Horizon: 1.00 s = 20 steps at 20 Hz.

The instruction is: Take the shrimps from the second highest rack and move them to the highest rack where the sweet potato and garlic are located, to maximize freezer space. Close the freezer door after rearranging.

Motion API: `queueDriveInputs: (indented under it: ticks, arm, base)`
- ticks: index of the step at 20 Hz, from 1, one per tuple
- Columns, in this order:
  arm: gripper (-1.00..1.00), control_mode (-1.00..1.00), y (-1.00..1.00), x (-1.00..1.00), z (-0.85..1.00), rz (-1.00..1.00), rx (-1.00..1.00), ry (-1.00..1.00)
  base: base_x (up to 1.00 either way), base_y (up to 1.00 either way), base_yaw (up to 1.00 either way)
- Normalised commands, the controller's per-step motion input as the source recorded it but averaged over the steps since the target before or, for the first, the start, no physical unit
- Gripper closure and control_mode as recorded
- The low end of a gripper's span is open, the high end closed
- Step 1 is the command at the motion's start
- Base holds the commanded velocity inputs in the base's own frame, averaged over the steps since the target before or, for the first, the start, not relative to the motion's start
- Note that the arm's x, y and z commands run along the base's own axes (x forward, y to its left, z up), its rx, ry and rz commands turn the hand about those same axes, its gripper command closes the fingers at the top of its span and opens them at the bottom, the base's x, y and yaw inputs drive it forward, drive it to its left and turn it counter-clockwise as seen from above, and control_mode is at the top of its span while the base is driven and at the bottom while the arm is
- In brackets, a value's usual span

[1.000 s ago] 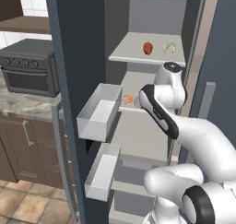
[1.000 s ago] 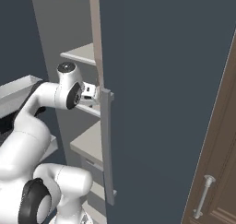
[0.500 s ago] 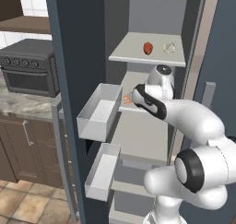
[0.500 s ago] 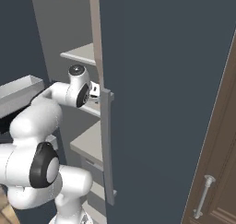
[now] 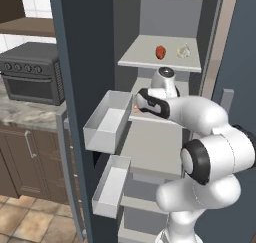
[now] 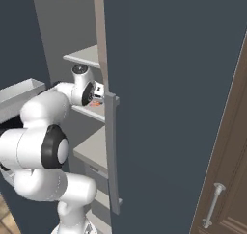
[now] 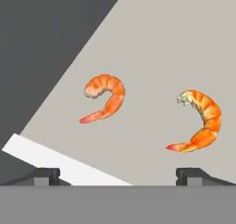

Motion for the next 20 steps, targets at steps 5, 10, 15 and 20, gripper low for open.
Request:
queueDriveInputs:
  ticks: [5, 10, 15, 20]
  arm:
    - [-1.0, -1.0, 0.13, 0.21, -0.3, -0.04, 0.0, 0.0]
    - [-1.0, -1.0, 0.02, 0.19, -0.24, -0.05, 0.0, 0.0]
    - [-1.0, -1.0, 0.0, 0.28, -0.16, -0.05, 0.0, 0.0]
    - [-1.0, -1.0, 0.0, 0.36, -0.15, -0.05, 0.0, 0.0]
  base:
    - [0.0, 0.0, 0.0]
    - [0.0, 0.0, 0.0]
    - [0.0, 0.0, 0.0]
    - [0.0, 0.0, 0.0]
